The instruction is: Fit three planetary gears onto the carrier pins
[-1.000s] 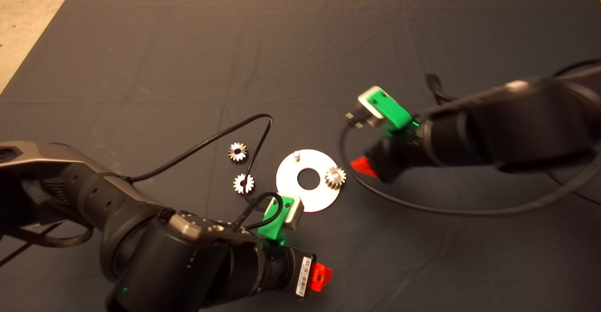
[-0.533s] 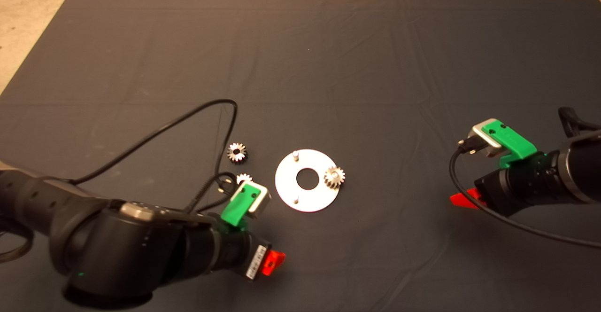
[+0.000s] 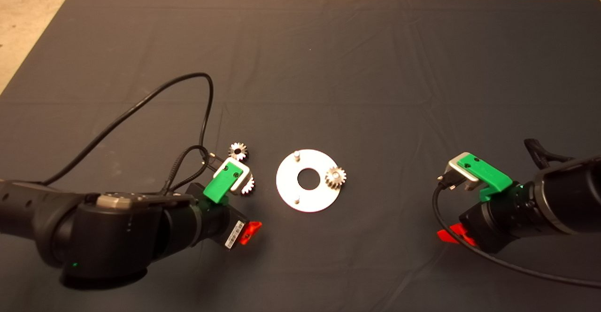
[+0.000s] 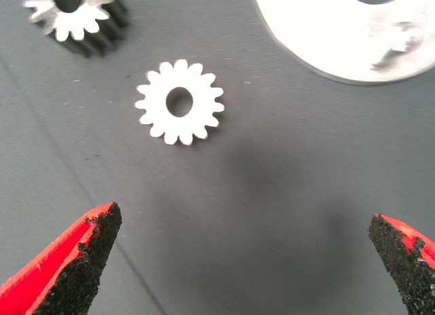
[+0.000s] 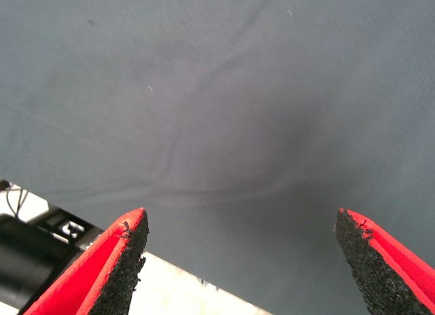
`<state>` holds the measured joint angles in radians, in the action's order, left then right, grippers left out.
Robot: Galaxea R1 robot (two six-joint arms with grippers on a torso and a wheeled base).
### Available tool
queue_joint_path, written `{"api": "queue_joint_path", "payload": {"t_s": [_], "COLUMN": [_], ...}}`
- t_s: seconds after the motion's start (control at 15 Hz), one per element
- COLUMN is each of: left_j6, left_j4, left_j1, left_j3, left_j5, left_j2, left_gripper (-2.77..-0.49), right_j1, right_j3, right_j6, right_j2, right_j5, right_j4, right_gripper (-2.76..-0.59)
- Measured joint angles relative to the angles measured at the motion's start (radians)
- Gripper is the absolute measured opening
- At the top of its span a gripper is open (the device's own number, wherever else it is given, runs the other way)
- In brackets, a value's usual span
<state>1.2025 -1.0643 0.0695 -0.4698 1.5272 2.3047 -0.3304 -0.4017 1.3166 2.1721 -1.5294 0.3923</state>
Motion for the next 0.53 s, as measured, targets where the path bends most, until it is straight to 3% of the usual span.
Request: {"api": "queue_joint_path", "payload": {"t_s": [0.13,0.2,0.33,0.53], "left_j6": [-0.017,-0.023,-0.039,-0.058], "left_j4": [-0.095,-0.129,-0.157,-0.161], "left_j1": [-0.038,-0.053,-0.070,-0.081], "left_j3": [-0.008,-0.017,-0.040,-0.084], "left_j5": [-0.001,-0.002,0.000,-0.001], "left_j2": [0.004,0.006,0.006,0.011], "left_gripper": [-0.62,-0.62,-0.62,-0.62], "right_j1": [0.009,0.010,0.012,0.015], "right_j3": [0.000,0.000,0.001,0.001], "right_j6": [0.000,0.000,0.000,0.000], "right_j2": [0.000,0.000,0.000,0.000], "right_j5": [-0.002,-0.001,0.000,-0.001], "right_j4": [-0.002,-0.002,-0.004,-0.004], "right_gripper": [-1.33,-1.33,-1.33,-1.33]}}
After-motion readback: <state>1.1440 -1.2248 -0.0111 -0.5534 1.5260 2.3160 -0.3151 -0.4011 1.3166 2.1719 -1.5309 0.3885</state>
